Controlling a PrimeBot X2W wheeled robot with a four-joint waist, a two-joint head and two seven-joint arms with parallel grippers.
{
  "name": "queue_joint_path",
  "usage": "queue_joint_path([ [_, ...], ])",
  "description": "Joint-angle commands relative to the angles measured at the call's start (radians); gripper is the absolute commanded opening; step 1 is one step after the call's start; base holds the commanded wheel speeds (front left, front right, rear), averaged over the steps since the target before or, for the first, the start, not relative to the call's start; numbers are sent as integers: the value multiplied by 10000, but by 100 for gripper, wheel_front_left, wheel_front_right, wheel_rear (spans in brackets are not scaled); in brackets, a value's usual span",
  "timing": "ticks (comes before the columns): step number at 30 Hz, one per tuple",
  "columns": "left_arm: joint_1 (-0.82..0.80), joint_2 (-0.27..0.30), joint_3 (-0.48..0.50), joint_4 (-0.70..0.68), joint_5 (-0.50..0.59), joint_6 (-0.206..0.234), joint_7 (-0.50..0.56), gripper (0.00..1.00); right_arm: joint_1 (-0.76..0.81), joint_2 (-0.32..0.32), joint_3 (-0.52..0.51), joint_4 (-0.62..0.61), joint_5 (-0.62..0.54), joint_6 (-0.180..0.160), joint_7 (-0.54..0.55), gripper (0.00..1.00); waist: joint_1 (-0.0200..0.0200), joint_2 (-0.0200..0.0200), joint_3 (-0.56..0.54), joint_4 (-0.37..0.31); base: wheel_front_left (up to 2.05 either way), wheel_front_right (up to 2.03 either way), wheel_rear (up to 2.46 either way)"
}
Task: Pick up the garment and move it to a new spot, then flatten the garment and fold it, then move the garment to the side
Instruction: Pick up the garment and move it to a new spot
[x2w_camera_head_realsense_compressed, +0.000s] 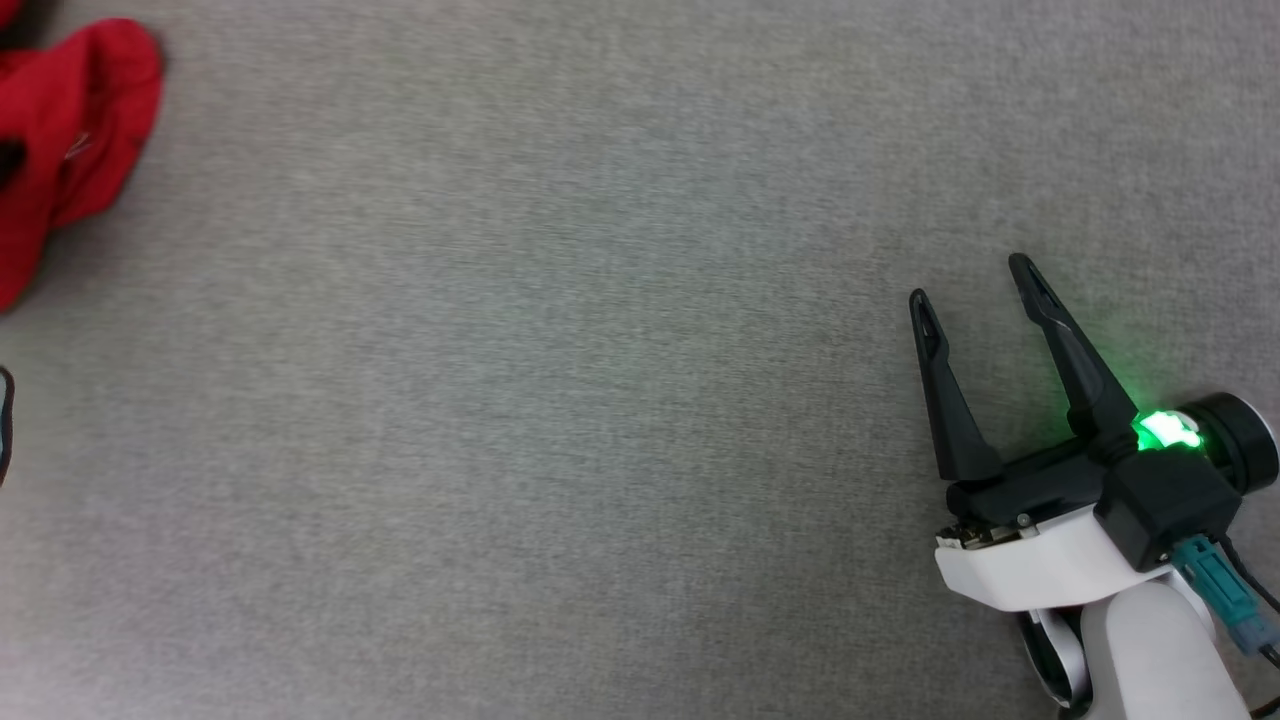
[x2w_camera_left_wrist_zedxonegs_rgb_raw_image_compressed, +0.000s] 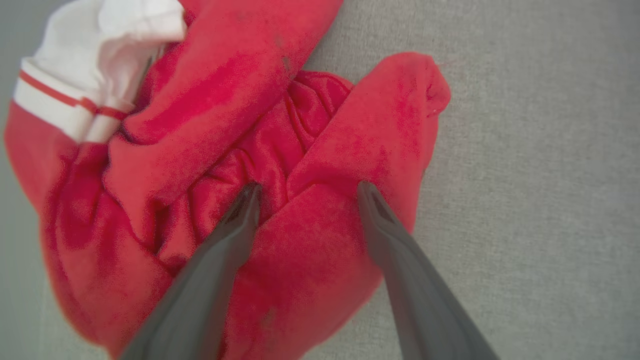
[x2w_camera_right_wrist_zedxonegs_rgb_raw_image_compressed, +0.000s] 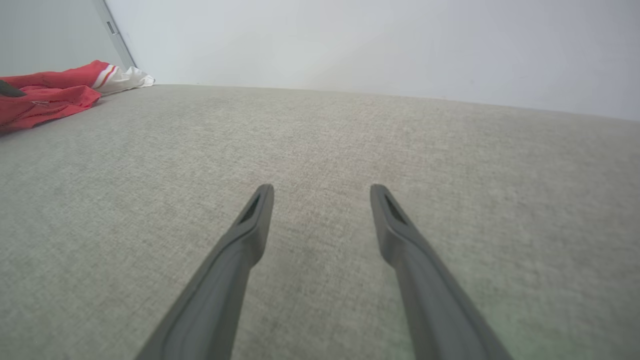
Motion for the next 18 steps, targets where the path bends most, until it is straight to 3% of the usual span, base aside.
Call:
queue_joint_path([
  [1, -117, 159, -217, 114, -270, -2, 533, 100, 14, -31, -73, 155, -70, -15, 29, 100, -2, 0, 331, -313, 0, 0, 0],
  [5, -240, 516, -384, 638, -830, -1, 1343, 100, 27, -49, -82, 140, -87, -18, 49, 100, -2, 0, 580, -512, 0, 0, 0],
  [13, 79, 215, -1130, 1475, -1421, 11, 2107, 100, 89, -48, -182, 164, -161, -18, 69, 100, -2, 0, 745, -610, 0, 0, 0],
  [14, 101, 144, -1189, 1487, -1547, 9, 2187, 33, 97, -37, -178, 179, -180, -18, 69, 100, -2, 0, 724, -604, 0, 0, 0],
  [15, 79, 117, -1209, 1452, -1675, 9, 2157, 0, 102, -27, -166, 188, -198, -18, 69, 100, -2, 0, 696, -598, 0, 0, 0],
  [18, 136, 290, -1564, 848, -1587, 6, 1676, 0, 116, 2, -105, 215, -267, -18, 68, 100, -2, 0, 557, -574, 0, 0, 0],
])
